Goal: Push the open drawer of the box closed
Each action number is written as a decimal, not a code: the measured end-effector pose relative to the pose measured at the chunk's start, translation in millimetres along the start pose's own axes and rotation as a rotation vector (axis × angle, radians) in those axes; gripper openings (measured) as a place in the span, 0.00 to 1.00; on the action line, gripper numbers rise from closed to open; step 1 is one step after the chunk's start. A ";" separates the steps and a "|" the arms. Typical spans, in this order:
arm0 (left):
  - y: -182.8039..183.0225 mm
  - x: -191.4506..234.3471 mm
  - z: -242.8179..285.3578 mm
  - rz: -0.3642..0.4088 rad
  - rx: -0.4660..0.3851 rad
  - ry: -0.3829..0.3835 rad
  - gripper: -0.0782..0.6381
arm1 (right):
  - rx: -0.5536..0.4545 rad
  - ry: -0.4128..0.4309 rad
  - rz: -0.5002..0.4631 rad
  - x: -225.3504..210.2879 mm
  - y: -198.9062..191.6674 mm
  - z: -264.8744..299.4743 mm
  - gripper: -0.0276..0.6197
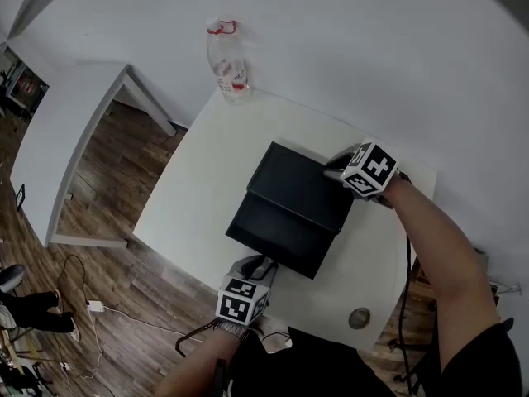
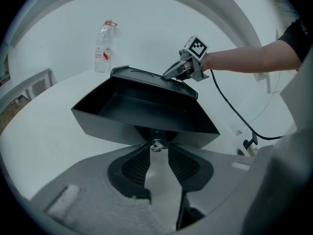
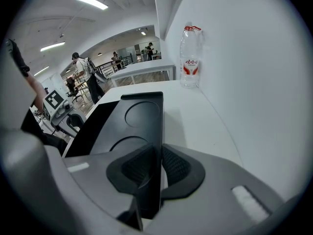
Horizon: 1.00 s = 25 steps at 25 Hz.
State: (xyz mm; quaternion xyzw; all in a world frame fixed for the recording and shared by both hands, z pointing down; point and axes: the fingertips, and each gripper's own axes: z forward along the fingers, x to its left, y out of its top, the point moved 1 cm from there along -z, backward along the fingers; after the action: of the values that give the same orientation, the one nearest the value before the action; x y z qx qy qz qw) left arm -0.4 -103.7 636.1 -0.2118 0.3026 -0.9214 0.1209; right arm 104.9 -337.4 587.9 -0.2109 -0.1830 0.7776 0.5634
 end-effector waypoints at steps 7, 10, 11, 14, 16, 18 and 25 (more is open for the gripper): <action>8.9 0.8 -1.6 0.020 0.001 0.002 0.21 | 0.001 0.007 -0.008 -0.3 0.2 0.4 0.14; 22.3 1.6 3.1 0.037 -0.006 -0.005 0.21 | 0.010 0.012 -0.016 -0.5 0.6 0.5 0.14; 26.6 2.0 5.4 0.042 -0.004 -0.008 0.21 | 0.014 0.013 -0.017 -0.2 0.7 0.6 0.14; 37.3 3.0 13.8 0.051 0.006 -0.015 0.21 | 0.019 0.015 -0.016 1.0 0.9 0.7 0.14; 43.4 3.0 19.8 0.048 0.006 -0.020 0.21 | 0.016 0.015 -0.013 1.8 1.4 0.9 0.14; 50.1 2.5 26.1 0.042 0.001 -0.024 0.21 | 0.013 0.015 -0.014 2.1 2.1 1.2 0.14; 66.8 3.9 40.4 0.023 0.001 -0.027 0.20 | 0.000 0.021 -0.010 1.7 2.5 1.5 0.14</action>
State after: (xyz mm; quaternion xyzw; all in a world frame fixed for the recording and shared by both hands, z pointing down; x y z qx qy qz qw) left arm 21.3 -178.2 626.0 -0.2205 0.3031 -0.9171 0.1357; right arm 101.7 -336.6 587.6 -0.2180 -0.1783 0.7725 0.5692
